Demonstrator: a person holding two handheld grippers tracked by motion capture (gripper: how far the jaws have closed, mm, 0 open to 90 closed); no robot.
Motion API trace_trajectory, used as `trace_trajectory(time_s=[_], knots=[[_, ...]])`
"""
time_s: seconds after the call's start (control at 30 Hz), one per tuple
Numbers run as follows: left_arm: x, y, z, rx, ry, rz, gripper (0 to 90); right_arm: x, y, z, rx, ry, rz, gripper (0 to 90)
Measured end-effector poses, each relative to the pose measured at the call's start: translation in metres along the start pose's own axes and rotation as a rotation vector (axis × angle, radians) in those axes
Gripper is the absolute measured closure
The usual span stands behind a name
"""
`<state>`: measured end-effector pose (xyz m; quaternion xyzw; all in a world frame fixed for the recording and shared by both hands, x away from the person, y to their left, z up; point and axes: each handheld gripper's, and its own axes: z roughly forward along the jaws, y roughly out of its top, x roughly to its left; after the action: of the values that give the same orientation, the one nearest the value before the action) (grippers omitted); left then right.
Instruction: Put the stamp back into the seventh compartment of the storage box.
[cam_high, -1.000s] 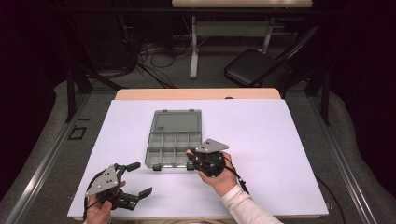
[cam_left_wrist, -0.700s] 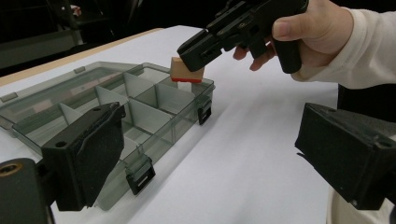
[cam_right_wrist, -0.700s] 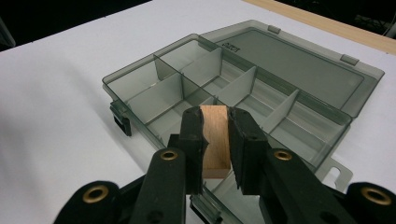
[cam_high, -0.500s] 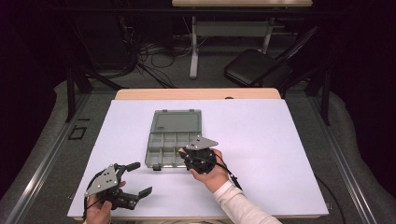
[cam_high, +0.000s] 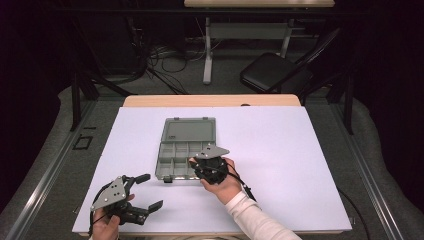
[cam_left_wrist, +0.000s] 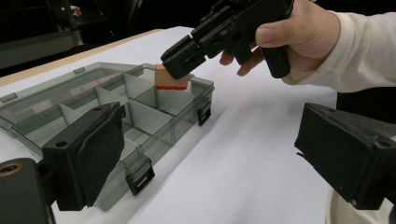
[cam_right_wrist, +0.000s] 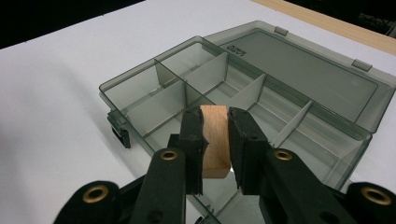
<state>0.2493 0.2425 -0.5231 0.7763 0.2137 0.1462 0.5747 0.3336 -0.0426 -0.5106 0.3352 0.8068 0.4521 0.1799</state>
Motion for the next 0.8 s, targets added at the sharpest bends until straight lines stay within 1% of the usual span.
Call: trace_trajectory(time_s=[0.4,0.53,0.8], knots=[[0.000,0.000,0.000,0.001,-0.002,0.002,7.9,-0.002,-0.002,0.006,0.020,-0.002,0.002,76.5],[0.000,0.000,0.001,0.001,-0.002,0.003,7.9,-0.002,-0.003,0.011,0.039,-0.005,0.003,76.5],[0.000,0.000,0.001,-0.002,-0.005,0.004,7.9,-0.003,-0.005,0.017,0.058,-0.009,0.002,76.5]])
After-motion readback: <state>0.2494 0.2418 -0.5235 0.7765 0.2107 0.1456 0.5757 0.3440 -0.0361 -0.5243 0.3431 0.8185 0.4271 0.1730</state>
